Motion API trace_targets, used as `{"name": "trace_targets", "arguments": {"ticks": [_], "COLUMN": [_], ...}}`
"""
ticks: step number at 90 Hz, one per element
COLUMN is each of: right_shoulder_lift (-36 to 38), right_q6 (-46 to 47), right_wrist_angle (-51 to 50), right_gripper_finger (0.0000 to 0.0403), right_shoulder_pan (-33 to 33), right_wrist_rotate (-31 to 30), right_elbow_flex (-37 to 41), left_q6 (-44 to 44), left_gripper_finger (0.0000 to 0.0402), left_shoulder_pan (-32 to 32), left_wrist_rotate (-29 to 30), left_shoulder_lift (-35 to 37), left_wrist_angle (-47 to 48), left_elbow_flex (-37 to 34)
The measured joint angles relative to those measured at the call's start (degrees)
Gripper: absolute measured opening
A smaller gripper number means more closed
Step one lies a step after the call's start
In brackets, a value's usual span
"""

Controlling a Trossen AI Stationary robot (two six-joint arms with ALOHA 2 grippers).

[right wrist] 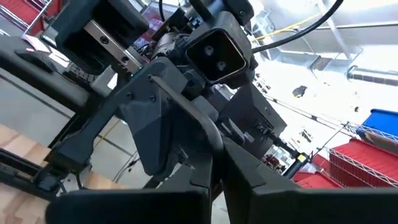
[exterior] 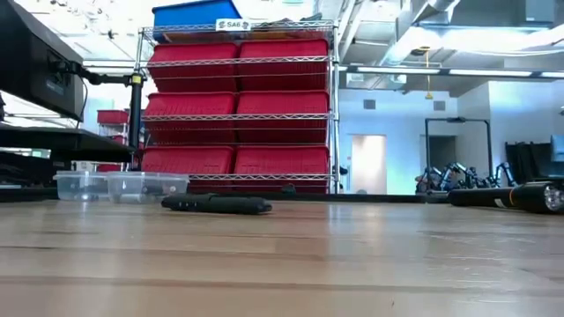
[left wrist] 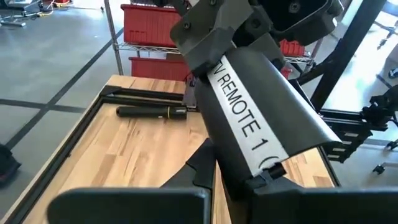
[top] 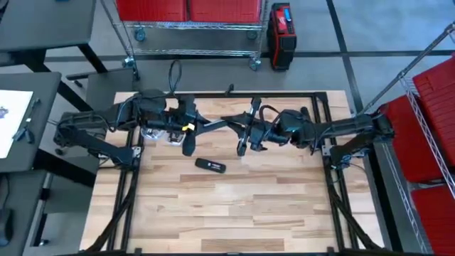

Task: Insert battery
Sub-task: Close the remote's battery compartment

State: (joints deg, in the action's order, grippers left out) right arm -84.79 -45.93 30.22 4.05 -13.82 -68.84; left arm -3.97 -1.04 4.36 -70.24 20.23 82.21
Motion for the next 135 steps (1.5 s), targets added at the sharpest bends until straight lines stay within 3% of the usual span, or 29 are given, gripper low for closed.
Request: {"name": "trace_targets", "arguments": {"ticks": [30, 52, 68, 99, 114, 135], "right_shoulder_lift": [2.13, 5.46, 2.17, -14.7, -23.71, -27.15], "right_q6": [-2.31, -3.86, -0.72, 0.29, -8.68, -9.46], "right_wrist_angle": [-6.21, -32.46, -46.76, -26.4, -12.36, -12.01], "right_gripper_finger": [0.0003, 0.0002, 0.0, 0.0, 0.0, 0.0002], "right_shoulder_pan": [0.0, 1.54, 4.05, 6.45, 5.73, 3.98], "right_wrist_rotate": [-0.18, -3.99, -8.97, -12.34, -15.89, -15.38], "right_elbow_flex": [0.07, 0.11, 0.97, 7.61, 7.4, 6.07], "left_q6": [-3.07, -11.24, -12.53, -13.87, -14.16, -14.32], "left_gripper_finger": [0.0005, 0.0085, 0.0115, 0.0115, 0.0115, 0.0114], "left_shoulder_pan": [-0.78, -2.84, -2.86, -1.84, -1.1, -0.81], "left_wrist_rotate": [-0.04, 0.62, 0.33, 0.27, 0.21, 0.22], "left_shoulder_lift": [-0.02, 0.49, 1.35, 5.4, 7.66, 9.31], "left_wrist_angle": [4.65, 25.44, 37.36, 40.14, 40.93, 42.13], "left_elbow_flex": [0.01, 2.15, 2.38, 2.43, 2.43, 2.4]}}
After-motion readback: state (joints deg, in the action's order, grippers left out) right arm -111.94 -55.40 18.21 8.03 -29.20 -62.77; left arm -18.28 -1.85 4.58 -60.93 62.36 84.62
